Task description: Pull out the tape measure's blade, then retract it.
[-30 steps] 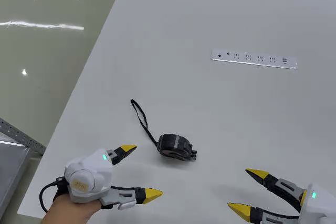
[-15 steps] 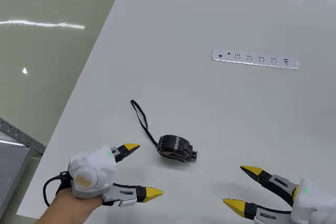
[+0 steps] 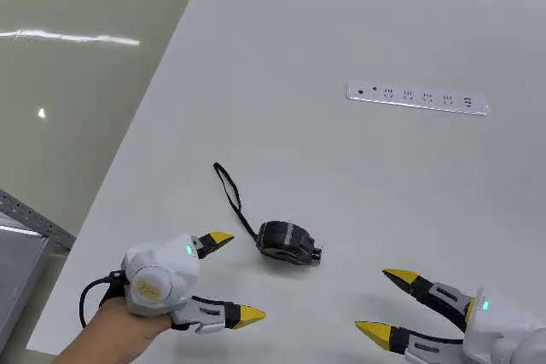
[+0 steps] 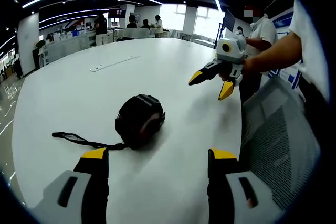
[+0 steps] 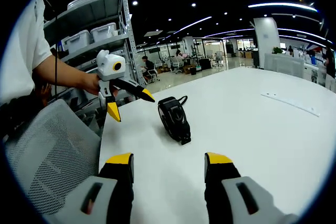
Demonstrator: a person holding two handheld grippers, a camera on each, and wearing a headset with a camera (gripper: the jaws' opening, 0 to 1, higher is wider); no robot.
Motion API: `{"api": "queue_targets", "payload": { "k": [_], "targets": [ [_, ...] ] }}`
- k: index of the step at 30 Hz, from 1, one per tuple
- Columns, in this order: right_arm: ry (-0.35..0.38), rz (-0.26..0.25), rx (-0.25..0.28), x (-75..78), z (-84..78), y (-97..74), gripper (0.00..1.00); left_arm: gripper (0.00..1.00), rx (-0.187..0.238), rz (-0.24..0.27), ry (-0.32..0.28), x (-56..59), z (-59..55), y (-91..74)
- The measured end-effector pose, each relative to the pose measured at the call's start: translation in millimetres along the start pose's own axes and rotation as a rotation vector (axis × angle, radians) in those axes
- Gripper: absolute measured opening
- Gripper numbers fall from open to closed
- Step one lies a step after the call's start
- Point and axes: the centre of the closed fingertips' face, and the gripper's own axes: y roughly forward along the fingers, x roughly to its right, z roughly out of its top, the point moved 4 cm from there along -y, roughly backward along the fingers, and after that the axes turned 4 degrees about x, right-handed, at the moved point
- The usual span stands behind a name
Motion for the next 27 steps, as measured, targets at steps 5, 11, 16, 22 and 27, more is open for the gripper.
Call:
{"api": "queue_targets", "payload": {
  "k": [5,11,16,22,27],
  "targets": [
    [0.002,0.008,0.001,0.8,0.6,6.8,0.54,0.75,-0.008,-0.007,0.011,-3.0,0.4,1.8],
    [0.0,0.023,0.0,1.4,1.6,13.3,0.54,0.74,-0.017,-0.012,0.024,-8.5,1.6,4.5],
    [0.004,0.024,0.008,5.4,3.3,17.7,0.53,0.74,-0.023,-0.017,0.038,-11.3,4.6,9.0],
    [0.009,0.034,0.008,4.9,4.8,23.3,0.53,0.73,-0.013,-0.022,0.044,-14.8,8.6,15.0],
    [0.005,0.05,0.004,5.4,4.4,27.8,0.54,0.73,-0.018,-0.029,0.051,-17.6,8.7,17.0]
  ]
}}
